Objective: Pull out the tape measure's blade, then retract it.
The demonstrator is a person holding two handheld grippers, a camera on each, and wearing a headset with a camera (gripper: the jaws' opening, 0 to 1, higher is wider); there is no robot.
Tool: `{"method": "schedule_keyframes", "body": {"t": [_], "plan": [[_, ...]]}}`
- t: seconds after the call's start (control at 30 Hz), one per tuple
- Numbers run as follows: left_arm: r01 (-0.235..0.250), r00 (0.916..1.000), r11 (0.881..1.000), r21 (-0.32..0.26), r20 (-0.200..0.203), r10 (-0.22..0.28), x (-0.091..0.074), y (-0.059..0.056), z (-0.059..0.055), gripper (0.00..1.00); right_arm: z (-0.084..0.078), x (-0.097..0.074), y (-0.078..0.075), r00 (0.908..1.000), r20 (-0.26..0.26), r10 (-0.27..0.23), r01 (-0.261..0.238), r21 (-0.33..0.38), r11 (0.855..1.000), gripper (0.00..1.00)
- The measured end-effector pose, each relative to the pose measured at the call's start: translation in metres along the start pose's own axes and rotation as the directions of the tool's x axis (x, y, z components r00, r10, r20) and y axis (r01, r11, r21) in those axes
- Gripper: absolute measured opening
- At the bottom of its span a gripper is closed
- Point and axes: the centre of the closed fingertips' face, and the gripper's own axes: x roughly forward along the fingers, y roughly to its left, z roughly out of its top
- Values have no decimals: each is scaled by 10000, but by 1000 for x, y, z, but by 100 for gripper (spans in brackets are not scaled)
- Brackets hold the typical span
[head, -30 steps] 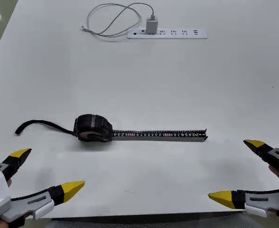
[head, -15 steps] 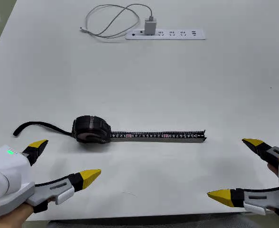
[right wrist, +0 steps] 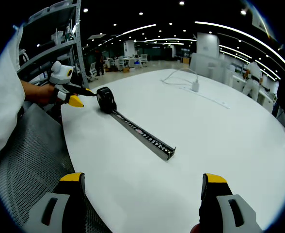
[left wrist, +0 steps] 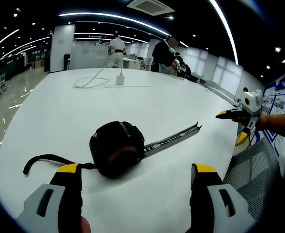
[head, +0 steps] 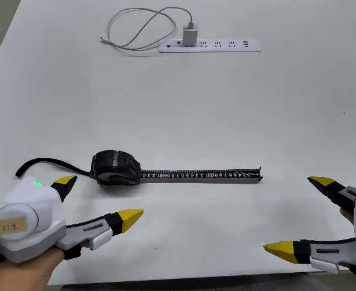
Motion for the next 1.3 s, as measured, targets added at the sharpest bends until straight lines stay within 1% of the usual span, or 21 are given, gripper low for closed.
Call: {"method": "schedule_keyframes", "body": {"t": [0.07,0.1,0.23,0.43,0.5,0.73,0.83,0.87,0.93,1.0,1.07,1.17,1.23,1.27,1.3], "plan": [[43,10000,10000,-34,80,-43,2,-1,2,90,-1,0,-3,10000,-37,-38,38,-8,10000,99],[78,9999,9999,-151,89,-76,3,-1,2,90,-1,0,-4,10000,-33,-46,46,4,10000,99],[54,9998,9995,-323,196,-48,8,-3,5,90,-3,-1,-11,10000,-44,-87,87,17,10000,99],[76,9996,9990,-434,279,-64,16,-7,10,90,-3,1,-12,9999,-32,-125,125,63,9999,99],[114,9992,9982,-586,392,-91,18,-9,13,91,-4,1,-12,9999,-53,-138,139,93,9999,99],[-136,9989,9967,-800,435,171,22,-5,13,90,-6,1,-10,9999,-100,-110,111,108,9999,99],[-297,9983,9954,-916,475,342,23,-3,13,88,-6,1,-11,9999,-127,-89,91,121,9999,97],[-422,9978,9949,-917,461,466,23,-2,13,87,-6,2,-11,9999,-123,-88,89,117,9999,97],[-505,9975,9948,-888,441,545,23,0,13,85,-6,2,-11,9999,-136,-94,95,76,9999,95],[-589,9969,9933,-992,467,637,24,1,13,84,-5,2,-11,9999,-148,-28,29,92,10000,93],[-752,9961,9929,-918,400,792,26,5,11,83,-4,4,-12,9998,-195,-18,18,12,10000,92],[-908,9948,9915,-932,385,947,28,4,12,82,-3,5,-12,9997,-224,58,-59,-55,10000,90],[-1069,9932,9896,-958,368,1109,29,6,12,81,-3,6,-13,9996,-253,89,-93,-130,9999,89],[-1073,9931,9894,-982,378,1114,29,6,12,81,-3,6,-13,9996,-260,93,-97,-150,9998,88],[-1074,9924,9866,-1229,470,1139,30,6,14,81,-3,6,-14,9996,-273,105,-110,-172,9998,88]]}}
